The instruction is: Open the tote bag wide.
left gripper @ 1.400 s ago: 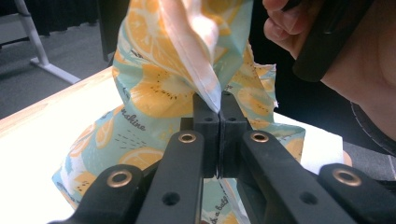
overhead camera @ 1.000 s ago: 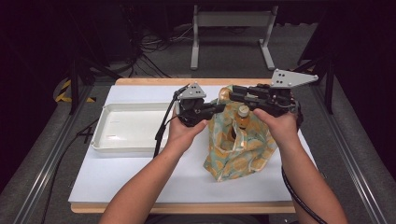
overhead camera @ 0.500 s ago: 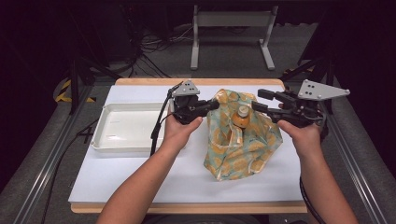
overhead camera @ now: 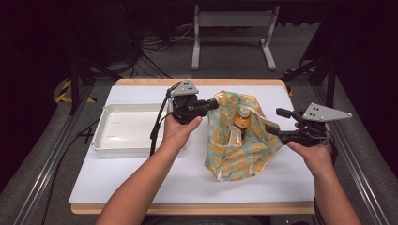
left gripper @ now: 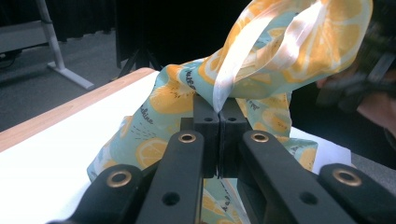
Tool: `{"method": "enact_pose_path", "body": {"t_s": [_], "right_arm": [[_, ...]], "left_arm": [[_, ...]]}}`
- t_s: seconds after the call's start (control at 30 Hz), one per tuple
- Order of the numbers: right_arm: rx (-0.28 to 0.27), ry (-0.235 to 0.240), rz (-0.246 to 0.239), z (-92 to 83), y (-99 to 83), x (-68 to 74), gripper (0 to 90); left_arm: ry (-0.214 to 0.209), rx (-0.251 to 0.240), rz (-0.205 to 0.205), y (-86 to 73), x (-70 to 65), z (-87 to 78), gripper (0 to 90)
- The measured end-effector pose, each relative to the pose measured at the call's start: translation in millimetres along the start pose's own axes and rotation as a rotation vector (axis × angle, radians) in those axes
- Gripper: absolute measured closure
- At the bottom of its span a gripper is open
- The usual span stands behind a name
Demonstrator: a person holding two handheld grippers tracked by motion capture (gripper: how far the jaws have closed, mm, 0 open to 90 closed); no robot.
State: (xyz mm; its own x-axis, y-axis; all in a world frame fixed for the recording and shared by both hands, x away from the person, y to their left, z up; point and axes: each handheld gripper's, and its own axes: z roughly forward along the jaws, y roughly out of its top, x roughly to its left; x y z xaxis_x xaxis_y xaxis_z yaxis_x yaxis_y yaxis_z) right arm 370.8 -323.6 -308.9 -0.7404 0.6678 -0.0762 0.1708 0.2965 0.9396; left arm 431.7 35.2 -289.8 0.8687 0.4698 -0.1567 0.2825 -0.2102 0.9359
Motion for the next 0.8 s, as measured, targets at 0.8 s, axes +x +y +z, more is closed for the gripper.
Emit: {"method": "enact_pose_path", "body": {"t_s": [0.8], "right_arm": [[0.077, -0.002, 0.078, 24.4, -42.7, -5.3, 57.5]], "left_arm": [[-0.011, -0.011, -0.012, -0.5, 3.7, -3.2, 88.9]]}}
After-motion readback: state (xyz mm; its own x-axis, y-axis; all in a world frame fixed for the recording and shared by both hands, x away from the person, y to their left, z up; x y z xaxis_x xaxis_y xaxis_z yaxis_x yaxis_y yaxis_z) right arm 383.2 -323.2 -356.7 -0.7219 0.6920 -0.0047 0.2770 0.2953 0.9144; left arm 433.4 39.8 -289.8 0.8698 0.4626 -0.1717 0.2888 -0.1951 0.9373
